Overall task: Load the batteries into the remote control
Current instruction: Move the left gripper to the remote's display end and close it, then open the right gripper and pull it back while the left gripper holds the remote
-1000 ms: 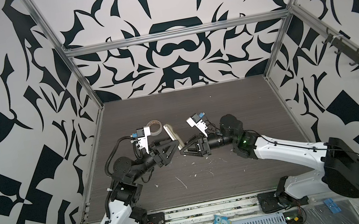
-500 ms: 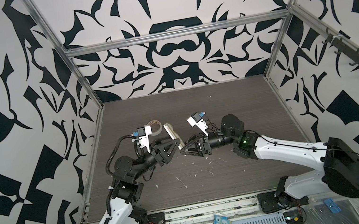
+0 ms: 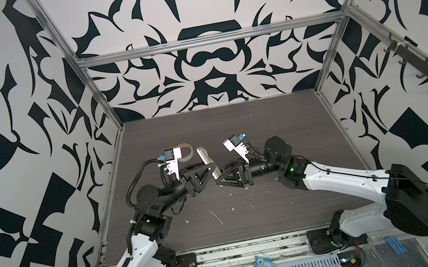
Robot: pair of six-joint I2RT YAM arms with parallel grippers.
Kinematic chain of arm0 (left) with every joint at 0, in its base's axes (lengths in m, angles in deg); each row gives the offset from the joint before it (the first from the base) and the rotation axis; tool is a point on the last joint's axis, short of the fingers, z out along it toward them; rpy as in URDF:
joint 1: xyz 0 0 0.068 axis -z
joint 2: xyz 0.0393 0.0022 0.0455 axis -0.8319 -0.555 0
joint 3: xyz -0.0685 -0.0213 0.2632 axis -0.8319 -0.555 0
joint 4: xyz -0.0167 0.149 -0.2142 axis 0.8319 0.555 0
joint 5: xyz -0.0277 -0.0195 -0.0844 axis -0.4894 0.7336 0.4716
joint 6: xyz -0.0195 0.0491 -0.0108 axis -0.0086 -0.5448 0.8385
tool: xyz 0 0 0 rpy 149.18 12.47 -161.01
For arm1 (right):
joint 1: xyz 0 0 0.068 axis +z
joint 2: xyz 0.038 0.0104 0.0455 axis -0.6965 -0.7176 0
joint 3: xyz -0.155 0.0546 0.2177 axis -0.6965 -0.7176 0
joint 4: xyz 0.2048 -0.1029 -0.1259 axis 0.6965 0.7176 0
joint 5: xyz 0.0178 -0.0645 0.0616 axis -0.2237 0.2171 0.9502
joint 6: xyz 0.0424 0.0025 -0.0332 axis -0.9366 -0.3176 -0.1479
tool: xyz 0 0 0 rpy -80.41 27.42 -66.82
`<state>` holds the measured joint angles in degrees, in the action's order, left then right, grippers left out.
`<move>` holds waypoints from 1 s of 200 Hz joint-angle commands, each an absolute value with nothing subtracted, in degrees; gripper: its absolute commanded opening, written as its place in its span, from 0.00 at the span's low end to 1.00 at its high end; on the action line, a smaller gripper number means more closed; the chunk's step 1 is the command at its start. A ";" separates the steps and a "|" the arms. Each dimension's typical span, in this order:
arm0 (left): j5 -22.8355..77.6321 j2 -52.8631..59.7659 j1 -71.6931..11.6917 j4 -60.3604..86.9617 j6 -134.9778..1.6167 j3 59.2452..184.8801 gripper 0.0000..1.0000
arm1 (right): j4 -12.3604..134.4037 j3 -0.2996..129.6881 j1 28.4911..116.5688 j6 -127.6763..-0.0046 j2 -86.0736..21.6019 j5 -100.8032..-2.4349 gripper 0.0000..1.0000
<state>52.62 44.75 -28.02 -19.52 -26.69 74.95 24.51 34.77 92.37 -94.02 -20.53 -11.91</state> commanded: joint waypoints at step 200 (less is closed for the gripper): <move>34.75 50.23 -27.64 16.04 -38.27 85.00 0.21 | 58.53 37.76 92.57 -74.84 -10.78 -27.15 0.91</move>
